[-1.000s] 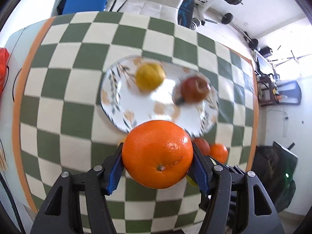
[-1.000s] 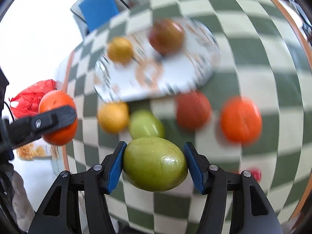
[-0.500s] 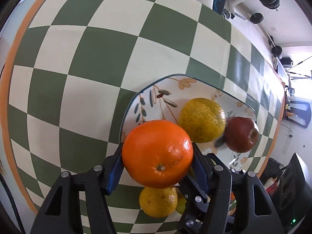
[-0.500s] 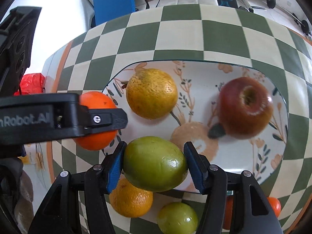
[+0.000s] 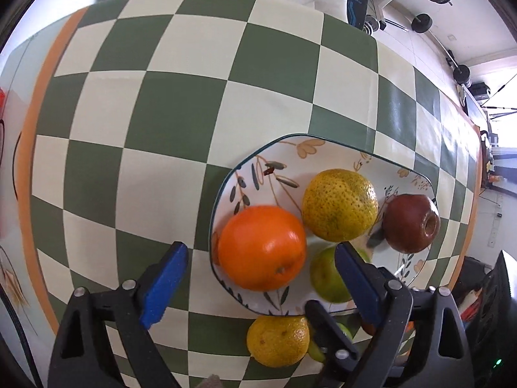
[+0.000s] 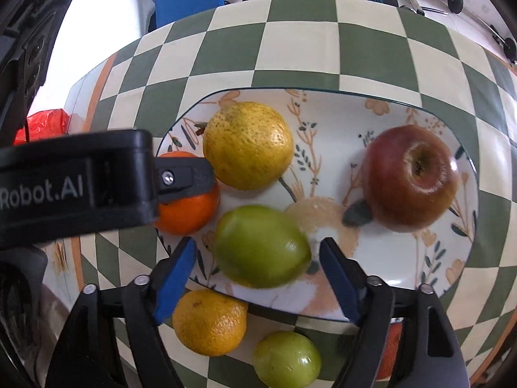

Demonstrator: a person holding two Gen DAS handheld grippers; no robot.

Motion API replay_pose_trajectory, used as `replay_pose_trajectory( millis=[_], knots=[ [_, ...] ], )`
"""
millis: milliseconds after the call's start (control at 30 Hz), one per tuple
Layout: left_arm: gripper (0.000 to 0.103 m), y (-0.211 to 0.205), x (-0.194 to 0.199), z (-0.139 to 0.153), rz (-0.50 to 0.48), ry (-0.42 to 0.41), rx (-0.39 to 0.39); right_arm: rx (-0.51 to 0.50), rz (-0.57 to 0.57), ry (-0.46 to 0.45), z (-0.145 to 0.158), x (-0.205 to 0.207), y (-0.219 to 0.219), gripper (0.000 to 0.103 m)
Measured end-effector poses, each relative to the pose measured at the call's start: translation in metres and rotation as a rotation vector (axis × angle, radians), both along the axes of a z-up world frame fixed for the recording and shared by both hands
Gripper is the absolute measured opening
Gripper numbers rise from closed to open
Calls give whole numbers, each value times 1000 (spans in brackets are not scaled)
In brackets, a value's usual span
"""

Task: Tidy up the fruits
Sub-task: 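Open both tools to set the fruits on the plate, then withdraw, then grasp another green apple with right tool while left tool grasps a yellow orange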

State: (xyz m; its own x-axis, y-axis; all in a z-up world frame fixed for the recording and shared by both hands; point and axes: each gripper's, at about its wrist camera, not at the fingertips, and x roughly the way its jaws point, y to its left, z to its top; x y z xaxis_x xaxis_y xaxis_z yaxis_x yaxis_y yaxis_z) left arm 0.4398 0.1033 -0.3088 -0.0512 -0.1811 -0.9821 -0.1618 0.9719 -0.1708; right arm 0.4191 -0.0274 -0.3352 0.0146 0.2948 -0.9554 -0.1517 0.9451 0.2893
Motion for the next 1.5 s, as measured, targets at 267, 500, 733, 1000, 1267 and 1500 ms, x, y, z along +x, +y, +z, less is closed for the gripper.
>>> replay_pose_trajectory(
  millis=[267,500,733,1000,1267,1500],
  knots=[
    [93,-4,-41,35,-39,-150,176,-111,-79,-60,21,-26,-39,95],
    [93,-11,-89,64,-34,-243,220,-158,-137,-165,56,-55,-72,95],
    [93,-27,-128,98,-47,-342,238,-184,-163,-261,99,-83,-92,95],
    [93,-39,-162,141,-72,-448,244,-187,-189,-365,152,-129,-111,95],
    [93,-47,-187,180,-95,-536,242,-170,-221,-434,195,-167,-121,95],
    [93,-50,-193,192,-93,-564,240,-148,-250,-465,218,-182,-129,95]
  ],
)
